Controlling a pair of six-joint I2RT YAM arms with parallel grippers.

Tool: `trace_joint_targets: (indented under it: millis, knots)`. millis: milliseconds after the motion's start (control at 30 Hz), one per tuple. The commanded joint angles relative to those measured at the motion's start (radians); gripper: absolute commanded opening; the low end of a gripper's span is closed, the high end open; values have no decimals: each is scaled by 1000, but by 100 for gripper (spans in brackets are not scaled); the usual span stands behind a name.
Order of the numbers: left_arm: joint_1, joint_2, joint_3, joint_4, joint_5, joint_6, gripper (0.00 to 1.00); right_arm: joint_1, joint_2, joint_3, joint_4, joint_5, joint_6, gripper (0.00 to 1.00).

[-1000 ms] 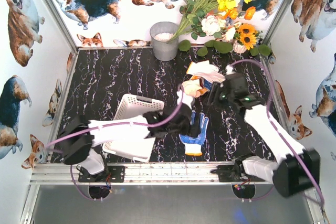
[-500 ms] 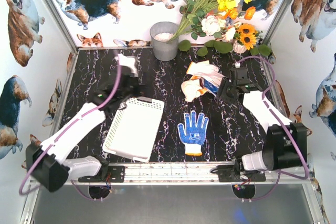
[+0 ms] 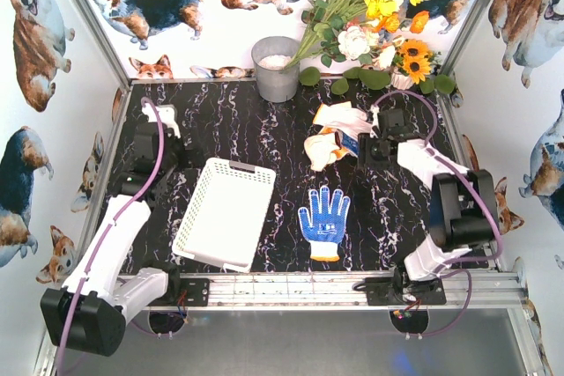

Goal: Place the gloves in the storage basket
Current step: Pick up the glove from the center of the board.

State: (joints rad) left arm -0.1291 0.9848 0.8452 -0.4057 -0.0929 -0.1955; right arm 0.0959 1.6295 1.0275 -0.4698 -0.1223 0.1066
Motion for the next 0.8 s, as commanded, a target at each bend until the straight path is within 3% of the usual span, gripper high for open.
trace_joint_targets:
  millis: [0, 133, 333, 533, 767]
  knots:
    - [33, -12, -25, 33, 20, 65, 100, -2, 32, 78, 13, 39, -98, 53]
    - [39, 7, -13, 27, 25, 74, 100, -2, 92, 108, 20, 38, -115, 48]
    - [64, -9, -19, 30, -6, 88, 100, 1, 147, 135, 40, 11, -122, 33]
    - [71, 8, -25, 35, 2, 95, 100, 1, 110, 114, 63, 30, -115, 0]
    - [71, 5, -62, 92, 65, 106, 100, 16, -98, 98, -18, 198, -38, 0]
